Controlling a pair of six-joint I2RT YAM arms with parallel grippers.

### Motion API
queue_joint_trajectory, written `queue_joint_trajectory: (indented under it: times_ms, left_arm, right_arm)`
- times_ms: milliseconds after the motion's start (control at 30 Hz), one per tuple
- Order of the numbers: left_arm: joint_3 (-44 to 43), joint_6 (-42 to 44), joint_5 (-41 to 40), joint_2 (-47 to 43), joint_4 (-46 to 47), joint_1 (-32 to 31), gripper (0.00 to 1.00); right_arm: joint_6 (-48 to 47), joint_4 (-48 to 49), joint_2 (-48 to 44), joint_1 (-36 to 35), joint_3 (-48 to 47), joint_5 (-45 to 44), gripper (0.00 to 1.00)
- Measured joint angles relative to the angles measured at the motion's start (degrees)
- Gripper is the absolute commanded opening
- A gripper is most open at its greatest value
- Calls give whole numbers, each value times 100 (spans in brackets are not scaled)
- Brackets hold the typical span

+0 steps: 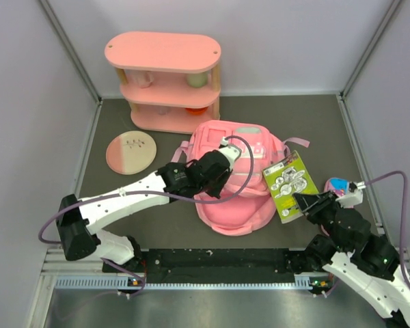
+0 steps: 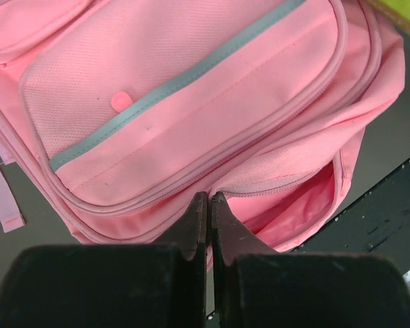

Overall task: Pack the student bag
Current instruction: Place the book in the student bag.

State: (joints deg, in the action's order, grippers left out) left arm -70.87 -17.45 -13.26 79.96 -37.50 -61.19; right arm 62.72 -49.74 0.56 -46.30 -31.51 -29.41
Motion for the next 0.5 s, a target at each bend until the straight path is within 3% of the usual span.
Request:
queue_joint_trajectory:
  times_ms: [233,500]
  left_arm:
    - [-116,-387,525,-61,-7,625,0]
    - [-448,-380,588,-282,-313,1143,0]
  right_arm:
    - [-564,9,72,0,-507,420,0]
    - [-1478,1047,1340,74,-1104,1670,0]
